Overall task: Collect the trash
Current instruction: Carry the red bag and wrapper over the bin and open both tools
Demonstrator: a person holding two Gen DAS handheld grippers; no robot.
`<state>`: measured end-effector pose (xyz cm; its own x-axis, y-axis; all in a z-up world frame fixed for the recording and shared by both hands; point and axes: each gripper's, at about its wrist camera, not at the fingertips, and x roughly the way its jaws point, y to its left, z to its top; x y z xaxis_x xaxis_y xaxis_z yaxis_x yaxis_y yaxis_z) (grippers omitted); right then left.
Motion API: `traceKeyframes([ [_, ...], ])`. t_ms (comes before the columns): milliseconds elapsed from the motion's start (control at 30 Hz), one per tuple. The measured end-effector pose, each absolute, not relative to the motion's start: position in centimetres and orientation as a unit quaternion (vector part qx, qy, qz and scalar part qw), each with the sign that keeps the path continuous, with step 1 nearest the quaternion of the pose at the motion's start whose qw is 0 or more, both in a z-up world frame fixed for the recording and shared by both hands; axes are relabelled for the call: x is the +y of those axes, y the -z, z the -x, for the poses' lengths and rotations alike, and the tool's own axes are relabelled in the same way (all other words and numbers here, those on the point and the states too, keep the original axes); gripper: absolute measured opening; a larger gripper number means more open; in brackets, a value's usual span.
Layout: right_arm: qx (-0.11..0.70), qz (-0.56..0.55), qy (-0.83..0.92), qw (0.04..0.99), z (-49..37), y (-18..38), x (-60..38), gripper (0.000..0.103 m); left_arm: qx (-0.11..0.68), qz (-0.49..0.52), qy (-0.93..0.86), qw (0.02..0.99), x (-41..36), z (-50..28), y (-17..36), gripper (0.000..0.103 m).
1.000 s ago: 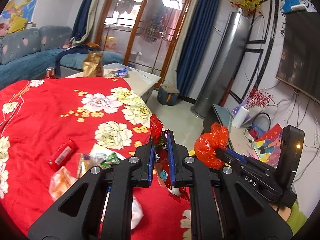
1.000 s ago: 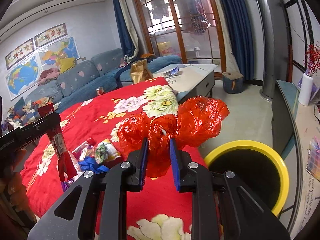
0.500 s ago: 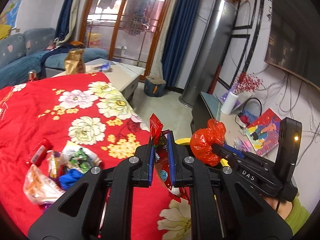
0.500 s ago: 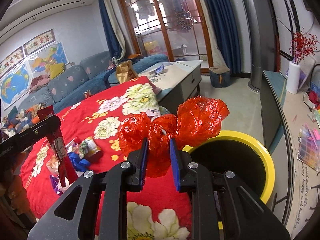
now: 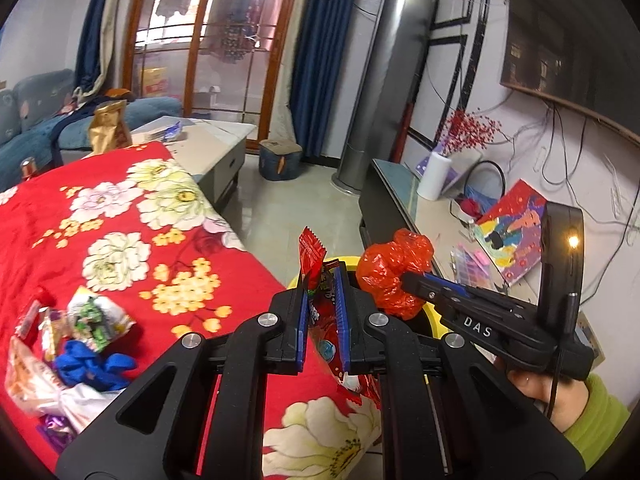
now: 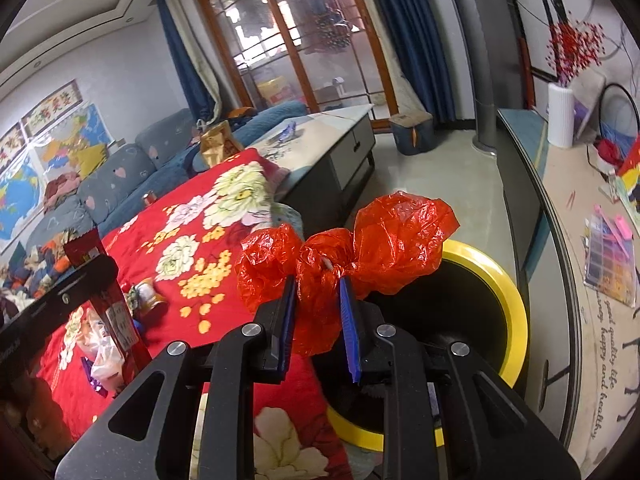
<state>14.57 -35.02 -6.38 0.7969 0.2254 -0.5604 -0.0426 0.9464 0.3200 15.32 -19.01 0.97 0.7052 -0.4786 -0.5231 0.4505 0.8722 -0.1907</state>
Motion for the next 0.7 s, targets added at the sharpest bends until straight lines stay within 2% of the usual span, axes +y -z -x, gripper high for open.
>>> traceKeyframes([
  [567,0.357,-0.2,-0.064,0.91,-15.5,10.5,-39.2,0.021,0.313,0.006,0.262,0.913,-24.0,-19.1,2.1,0.007],
  [667,0.368,-0.199,-0.067,0.905,-15.7,11.3,-39.4,0.027,0.318,0.002,0.267,0.91,-24.6,-19.6,2.6,0.009],
  [700,0.372,-0.198,-0.065,0.904,-15.8,11.5,-39.5,0.034,0.32,0.001,0.266,0.909,-24.8,-19.9,2.8,0.015],
])
